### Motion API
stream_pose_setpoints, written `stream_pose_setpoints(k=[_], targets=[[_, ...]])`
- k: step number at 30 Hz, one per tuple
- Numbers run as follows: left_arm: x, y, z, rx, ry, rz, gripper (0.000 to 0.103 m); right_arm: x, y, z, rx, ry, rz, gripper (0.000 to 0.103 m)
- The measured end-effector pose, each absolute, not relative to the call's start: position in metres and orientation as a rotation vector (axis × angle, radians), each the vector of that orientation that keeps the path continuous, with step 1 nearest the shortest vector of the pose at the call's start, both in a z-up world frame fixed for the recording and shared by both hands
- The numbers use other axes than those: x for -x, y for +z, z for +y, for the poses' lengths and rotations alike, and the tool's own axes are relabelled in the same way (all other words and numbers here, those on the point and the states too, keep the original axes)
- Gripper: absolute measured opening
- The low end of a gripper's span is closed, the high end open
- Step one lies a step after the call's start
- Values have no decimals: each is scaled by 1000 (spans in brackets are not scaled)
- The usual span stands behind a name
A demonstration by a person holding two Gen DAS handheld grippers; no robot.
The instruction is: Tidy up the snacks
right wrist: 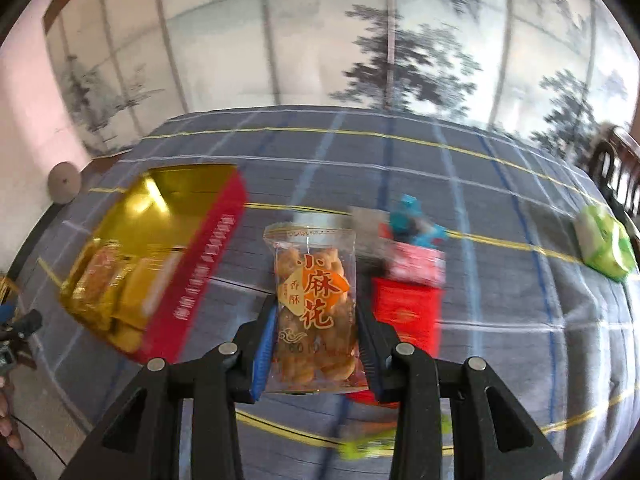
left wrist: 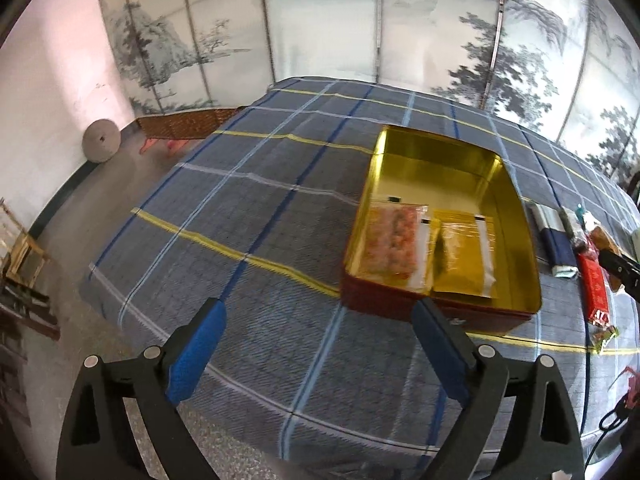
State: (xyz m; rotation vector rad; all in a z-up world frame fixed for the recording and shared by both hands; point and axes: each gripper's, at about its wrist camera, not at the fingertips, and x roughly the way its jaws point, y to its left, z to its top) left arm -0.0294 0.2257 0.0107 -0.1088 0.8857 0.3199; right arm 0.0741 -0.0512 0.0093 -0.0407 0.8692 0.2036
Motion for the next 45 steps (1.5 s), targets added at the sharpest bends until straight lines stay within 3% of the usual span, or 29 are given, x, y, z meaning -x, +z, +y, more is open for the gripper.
stream_pose_setpoints(k=[18,45], targets=[[48,4,267,157,422,918,93,-78,-3,78,129,394,884,37],[48,7,272,175,430,925,93,-90,-36,107,133,439,970,39]])
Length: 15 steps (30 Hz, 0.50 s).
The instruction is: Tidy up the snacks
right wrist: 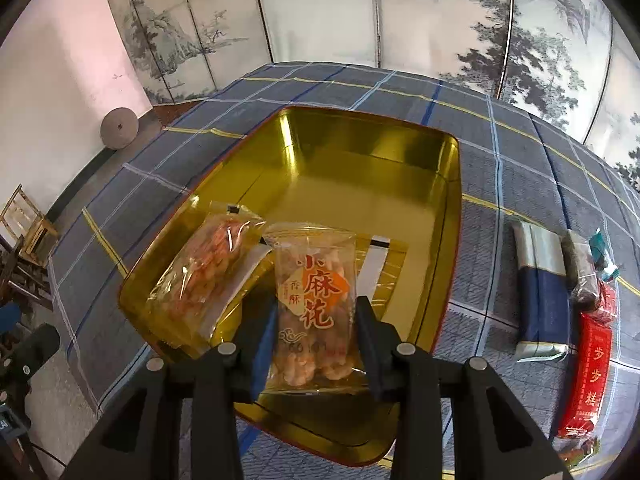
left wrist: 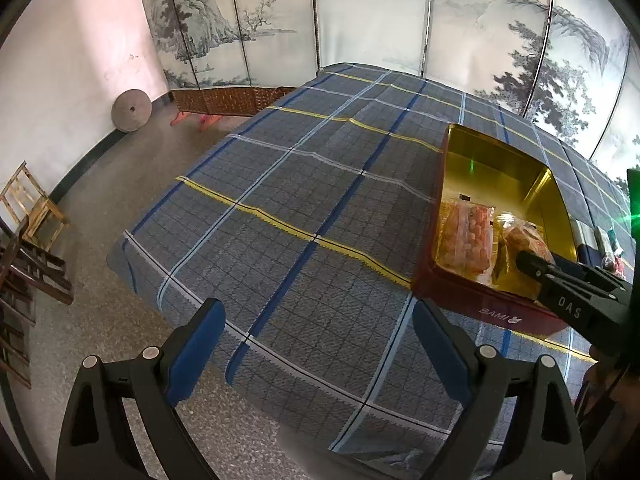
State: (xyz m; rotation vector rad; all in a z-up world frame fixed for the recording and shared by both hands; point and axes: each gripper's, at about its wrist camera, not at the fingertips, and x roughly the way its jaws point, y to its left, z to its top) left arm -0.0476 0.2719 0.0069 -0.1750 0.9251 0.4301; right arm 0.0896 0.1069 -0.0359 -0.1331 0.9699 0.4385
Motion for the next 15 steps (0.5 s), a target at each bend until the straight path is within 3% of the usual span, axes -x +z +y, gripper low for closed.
stream_pose_setpoints(k=[5,15], targets=[[47,6,269,172,427,930,93,-85,-29,106,149,455,944,55],[41,12,253,163,397,915,93,-74,8,39,88,404,873,55]])
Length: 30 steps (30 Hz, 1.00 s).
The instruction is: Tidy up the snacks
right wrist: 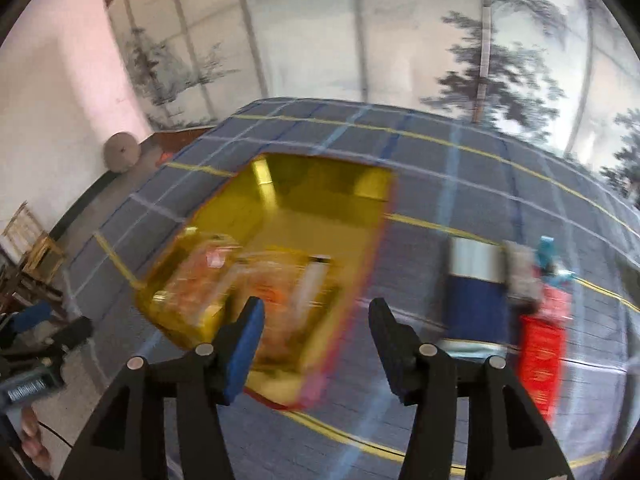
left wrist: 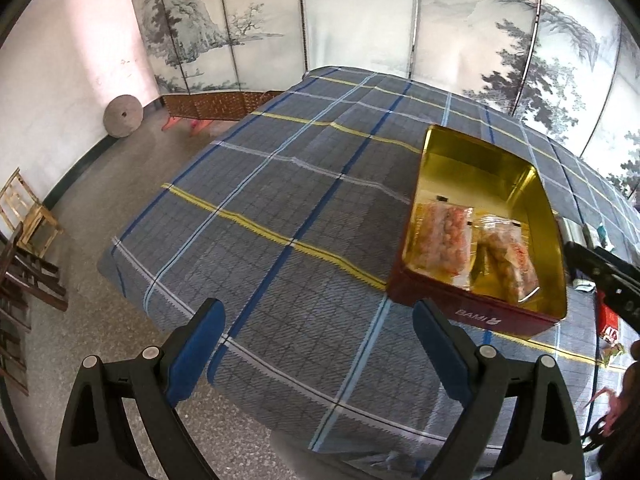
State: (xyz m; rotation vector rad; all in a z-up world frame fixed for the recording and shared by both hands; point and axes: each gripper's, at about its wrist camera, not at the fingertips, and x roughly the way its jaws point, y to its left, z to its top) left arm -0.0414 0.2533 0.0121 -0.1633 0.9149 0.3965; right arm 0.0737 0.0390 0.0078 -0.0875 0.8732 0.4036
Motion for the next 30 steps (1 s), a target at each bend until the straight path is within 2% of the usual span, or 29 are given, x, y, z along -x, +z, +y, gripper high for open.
stream_pose_setpoints(k=[12,16,18,26,28,30], targets=[[23,17,214,116,322,910,94,-97,-30,-103,115,42,982,57],[15,18,195,91,289,915,93,-106,-45,-113,89,42,1023,58],[10,20,184,73,271,913,93,-107,-46,-113,71,50,1015,61],[-10,24,135,11,179,918,94,-110,-58,-110,57,63,1024,61],[-15,23,122,-4,150,918,94,-110,-58,-114,40,70,1015,59],[-21,23,107,-23,120,916,94,-108,-57,-118,37,77,1012,52]])
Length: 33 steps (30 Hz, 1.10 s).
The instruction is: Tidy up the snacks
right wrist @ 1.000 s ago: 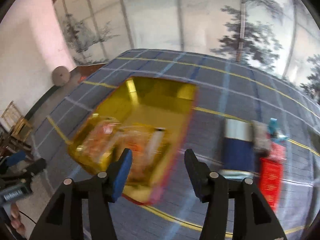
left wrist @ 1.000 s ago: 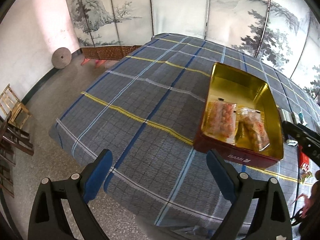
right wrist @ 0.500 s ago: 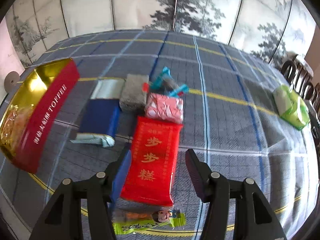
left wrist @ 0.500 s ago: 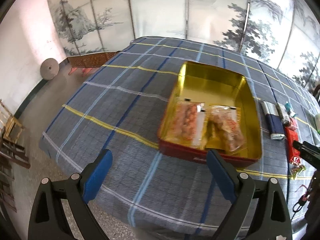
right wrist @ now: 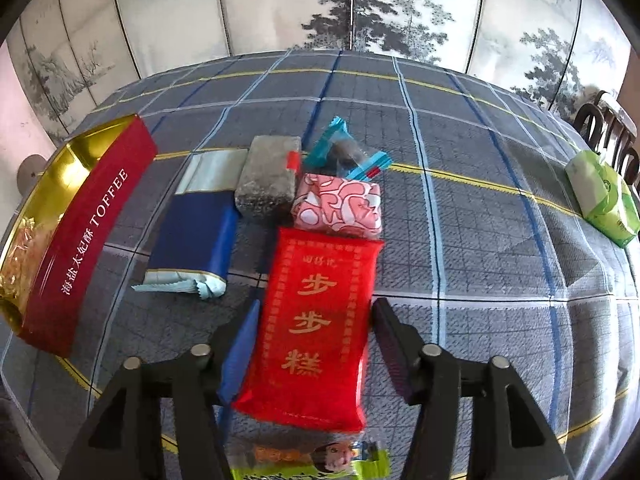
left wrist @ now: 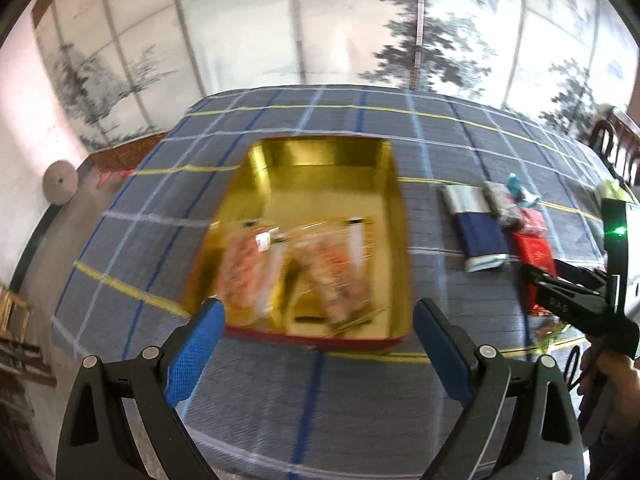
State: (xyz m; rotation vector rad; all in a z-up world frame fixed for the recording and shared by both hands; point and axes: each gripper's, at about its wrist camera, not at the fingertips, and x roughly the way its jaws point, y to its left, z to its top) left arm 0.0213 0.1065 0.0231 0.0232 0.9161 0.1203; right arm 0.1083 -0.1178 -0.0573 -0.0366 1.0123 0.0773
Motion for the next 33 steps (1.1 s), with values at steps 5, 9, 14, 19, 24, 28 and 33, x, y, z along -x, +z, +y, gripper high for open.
stream_pose_setpoints(k=[5,9,14,19,24,28,33], targets=[[-38,20,70,-46,46,925,94,-108,-56,-133,9,102,1011,48],[-49,17,44,-45,-27,936,94,-109,-56,-154,3,77,1005,48],[-61,11,19,-33,-95,955,94,-108,-55,-188,1,21,985,47],[-77,-2,4,13,-138,984,93,-115,-57,-231,-23,-47,942,47],[-95,-16,-5,25,-124,1015,93,-123,-59,-249,-22,-59,911,48],[-112,-26,-15,1,-110,1025,93,-123,-61,-248,-4,-61,893,48],[-134,-40,-23,-11,-89,1057,88,-121,-61,-250,-13,-54,892,48]])
